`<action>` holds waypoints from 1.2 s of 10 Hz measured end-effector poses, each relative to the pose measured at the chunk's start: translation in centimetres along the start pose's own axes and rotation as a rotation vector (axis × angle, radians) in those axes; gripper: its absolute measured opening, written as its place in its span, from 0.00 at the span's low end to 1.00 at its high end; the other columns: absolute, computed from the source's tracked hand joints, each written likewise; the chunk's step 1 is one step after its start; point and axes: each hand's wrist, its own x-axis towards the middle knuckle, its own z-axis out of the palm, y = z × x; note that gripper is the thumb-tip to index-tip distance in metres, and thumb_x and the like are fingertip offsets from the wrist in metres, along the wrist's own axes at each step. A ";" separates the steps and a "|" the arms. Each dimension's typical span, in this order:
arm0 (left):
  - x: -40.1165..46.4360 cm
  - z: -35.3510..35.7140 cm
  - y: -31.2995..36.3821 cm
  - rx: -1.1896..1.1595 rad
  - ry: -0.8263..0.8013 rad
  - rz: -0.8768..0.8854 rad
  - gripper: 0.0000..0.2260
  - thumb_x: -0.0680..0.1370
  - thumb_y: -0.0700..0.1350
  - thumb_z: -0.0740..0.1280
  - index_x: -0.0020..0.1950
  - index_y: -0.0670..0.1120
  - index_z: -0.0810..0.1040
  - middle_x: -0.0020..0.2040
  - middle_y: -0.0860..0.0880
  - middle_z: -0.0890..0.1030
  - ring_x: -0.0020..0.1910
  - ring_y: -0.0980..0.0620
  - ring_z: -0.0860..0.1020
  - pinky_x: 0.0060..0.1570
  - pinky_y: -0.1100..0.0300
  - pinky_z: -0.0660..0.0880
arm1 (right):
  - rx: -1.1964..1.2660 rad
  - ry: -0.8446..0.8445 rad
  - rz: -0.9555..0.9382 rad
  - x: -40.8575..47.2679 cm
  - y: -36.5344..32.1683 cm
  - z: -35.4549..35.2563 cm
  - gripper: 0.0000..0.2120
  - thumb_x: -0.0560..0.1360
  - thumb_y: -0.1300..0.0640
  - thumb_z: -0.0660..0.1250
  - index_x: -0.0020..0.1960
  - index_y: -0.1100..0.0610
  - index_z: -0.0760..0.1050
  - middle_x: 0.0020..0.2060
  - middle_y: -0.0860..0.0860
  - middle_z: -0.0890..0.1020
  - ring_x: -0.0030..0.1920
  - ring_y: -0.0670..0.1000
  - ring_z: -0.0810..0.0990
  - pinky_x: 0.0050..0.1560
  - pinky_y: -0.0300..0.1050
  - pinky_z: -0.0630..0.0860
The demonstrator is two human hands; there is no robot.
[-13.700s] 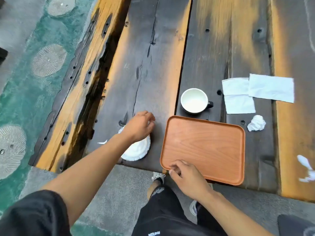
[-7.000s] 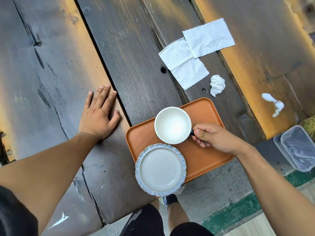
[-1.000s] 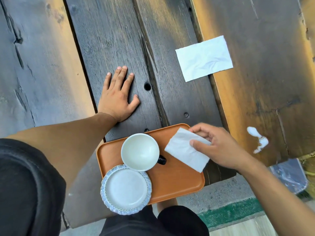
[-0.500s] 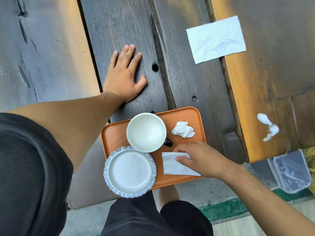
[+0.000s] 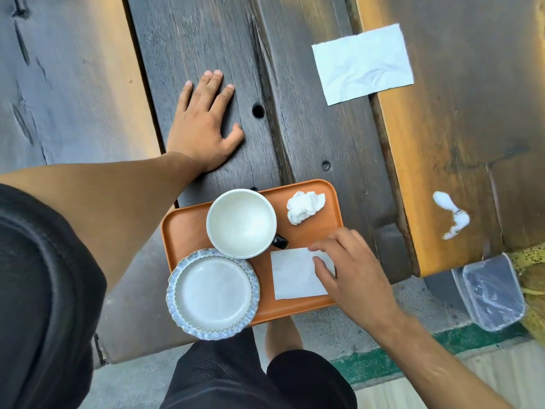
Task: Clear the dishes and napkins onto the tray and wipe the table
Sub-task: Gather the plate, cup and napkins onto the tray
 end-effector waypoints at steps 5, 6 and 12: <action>0.1 0.0 0.0 0.007 -0.007 0.007 0.33 0.78 0.57 0.59 0.80 0.44 0.65 0.83 0.41 0.60 0.83 0.42 0.56 0.82 0.42 0.48 | 0.048 -0.106 0.086 -2.1 -0.3 3.3 0.16 0.75 0.58 0.74 0.61 0.50 0.79 0.53 0.45 0.73 0.55 0.44 0.74 0.46 0.38 0.80; 0.0 0.0 0.0 0.001 -0.002 0.008 0.33 0.78 0.57 0.59 0.80 0.44 0.65 0.83 0.41 0.61 0.83 0.42 0.57 0.82 0.42 0.48 | 0.061 -0.098 0.082 -2.1 -0.2 3.2 0.15 0.75 0.59 0.73 0.61 0.50 0.79 0.54 0.44 0.72 0.55 0.43 0.74 0.47 0.39 0.81; 0.3 0.4 -0.4 0.008 0.000 0.013 0.33 0.78 0.57 0.59 0.80 0.44 0.66 0.83 0.41 0.61 0.83 0.42 0.57 0.82 0.41 0.50 | 0.339 0.311 0.191 10.4 2.4 -4.2 0.09 0.77 0.62 0.67 0.56 0.54 0.81 0.47 0.48 0.78 0.42 0.46 0.78 0.45 0.35 0.73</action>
